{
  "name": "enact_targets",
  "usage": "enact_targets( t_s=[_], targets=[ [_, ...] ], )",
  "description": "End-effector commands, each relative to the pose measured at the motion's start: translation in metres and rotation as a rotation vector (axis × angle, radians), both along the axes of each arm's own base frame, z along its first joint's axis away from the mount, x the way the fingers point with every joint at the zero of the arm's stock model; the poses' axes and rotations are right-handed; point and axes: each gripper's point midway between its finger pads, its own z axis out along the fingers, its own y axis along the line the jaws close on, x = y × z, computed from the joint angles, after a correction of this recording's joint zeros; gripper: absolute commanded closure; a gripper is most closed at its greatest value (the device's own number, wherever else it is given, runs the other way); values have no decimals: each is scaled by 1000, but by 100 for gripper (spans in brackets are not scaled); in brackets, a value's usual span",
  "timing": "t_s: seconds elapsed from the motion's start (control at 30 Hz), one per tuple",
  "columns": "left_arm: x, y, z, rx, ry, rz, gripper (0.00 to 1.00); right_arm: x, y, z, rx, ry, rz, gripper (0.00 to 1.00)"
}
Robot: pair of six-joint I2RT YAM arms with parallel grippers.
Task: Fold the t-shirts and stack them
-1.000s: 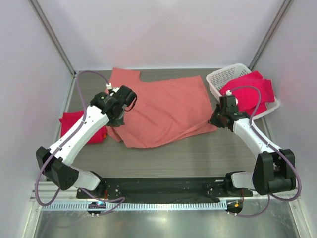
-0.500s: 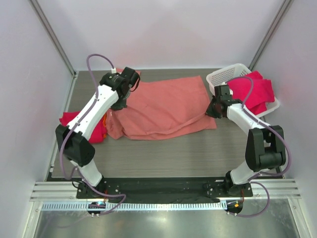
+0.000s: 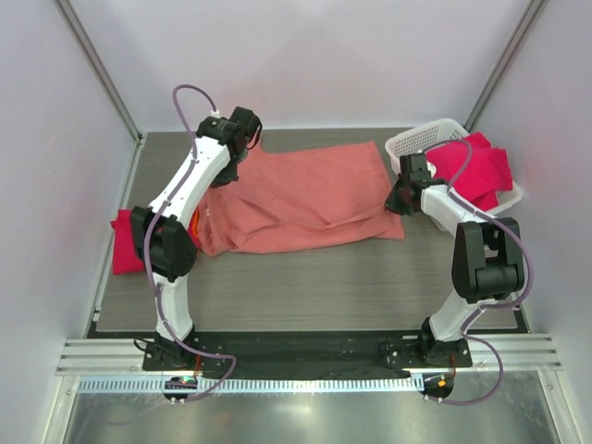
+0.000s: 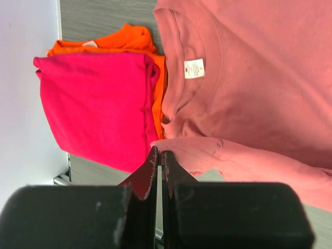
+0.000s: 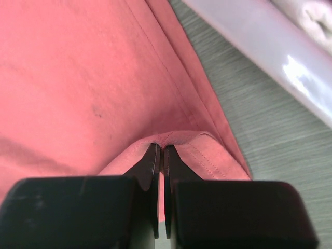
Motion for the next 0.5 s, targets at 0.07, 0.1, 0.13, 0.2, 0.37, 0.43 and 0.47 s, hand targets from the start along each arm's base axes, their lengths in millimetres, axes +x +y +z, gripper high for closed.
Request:
enact_targets(
  t_s=[0.07,0.1,0.13,0.2,0.37,0.43,0.47],
  targets=[
    [4,17,9,41,56,4,100,34,-2,20,11,-92,-47,99],
    [8,18,9,36,52,7,100,36,-2,18,15,-90,-52,99],
    [18,16,5,31,48,4,100,37,-3,18,14,-95,-60,99],
    [30,14,8,22,30,2,100,40,-5,18,28,-101,-85,99],
    [43,10,-18,25,90,-9,100,47,-5,22,46,-133,-109,99],
    [42,12,-27,35,110,-2,100,48,-7,26,47,-148,-125,99],
    [43,12,-32,38,118,-1,100,48,-9,29,45,-159,-139,99]
  ],
)
